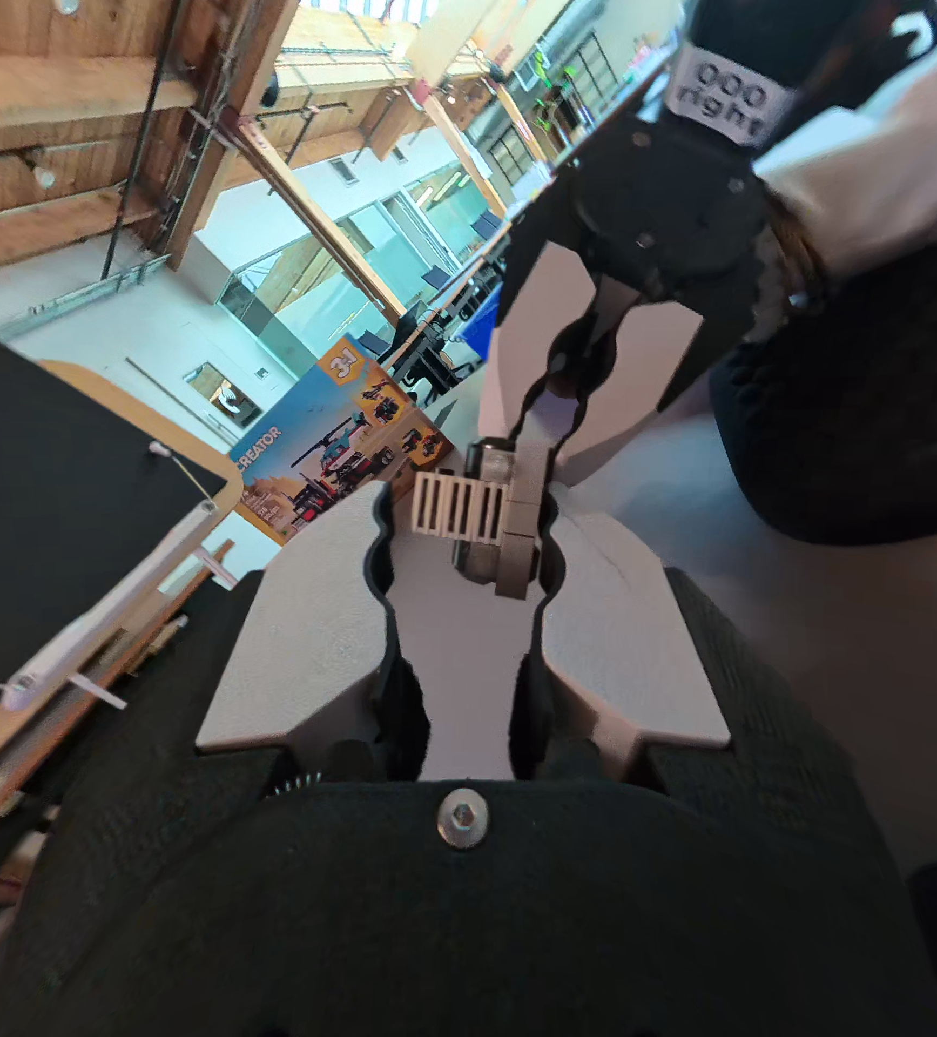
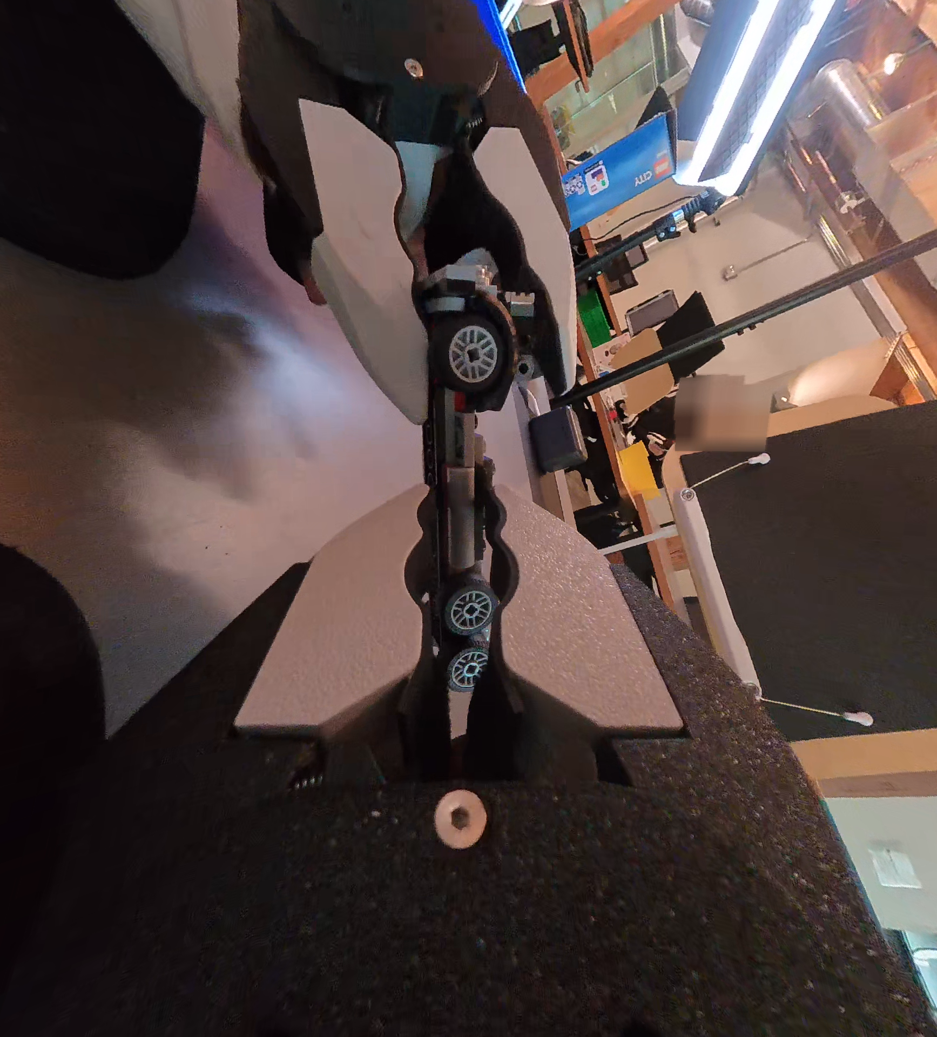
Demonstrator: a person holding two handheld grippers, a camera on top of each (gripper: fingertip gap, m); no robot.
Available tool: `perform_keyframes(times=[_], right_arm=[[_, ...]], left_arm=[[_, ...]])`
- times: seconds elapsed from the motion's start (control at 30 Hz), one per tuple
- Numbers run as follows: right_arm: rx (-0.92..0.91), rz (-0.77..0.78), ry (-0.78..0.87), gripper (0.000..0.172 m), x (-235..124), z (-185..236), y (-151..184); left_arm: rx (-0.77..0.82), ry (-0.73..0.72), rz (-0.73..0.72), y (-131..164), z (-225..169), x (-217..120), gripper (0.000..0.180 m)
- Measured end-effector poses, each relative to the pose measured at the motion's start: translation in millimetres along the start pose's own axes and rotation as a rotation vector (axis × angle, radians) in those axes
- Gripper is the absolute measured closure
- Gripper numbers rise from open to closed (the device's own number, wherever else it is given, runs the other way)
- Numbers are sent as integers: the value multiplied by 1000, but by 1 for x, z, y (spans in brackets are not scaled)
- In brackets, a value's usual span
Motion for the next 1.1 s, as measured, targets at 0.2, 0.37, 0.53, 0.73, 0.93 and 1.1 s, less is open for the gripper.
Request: perform_keyframes(times=[0.2,0.37,0.53,0.73,0.93,1.1], right_arm=[[-88,110,199,157,-6,-19,9],[-314,249,343,156,-10,-29,14],[-458,253,341,156,-7,-21,4],[-548,222,311,157,-1,-8,-5],[-429,186,379,156,-3,-21,-4],[328,-45,397,155,-18,-53,4]], left_arm=[[-457,-49,-53,5,24,-2,104],[-870,22,-106,3,26,1,89],[-955,52,-42,9,15,10,87],[-896,144,93,16,-4,12,126],[-790,48,86,13,6,9,128],[-854,-148,-62,13,42,-8,128]])
Point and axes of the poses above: each gripper's, where its closed fingertips meet, x out along the fingers, y out of its underside, z = x × y across the jaws, the point moved 2 cm from there along -x, back along the fingers, and after that the axes turned 1 degree about y, right-handed, at the moved point
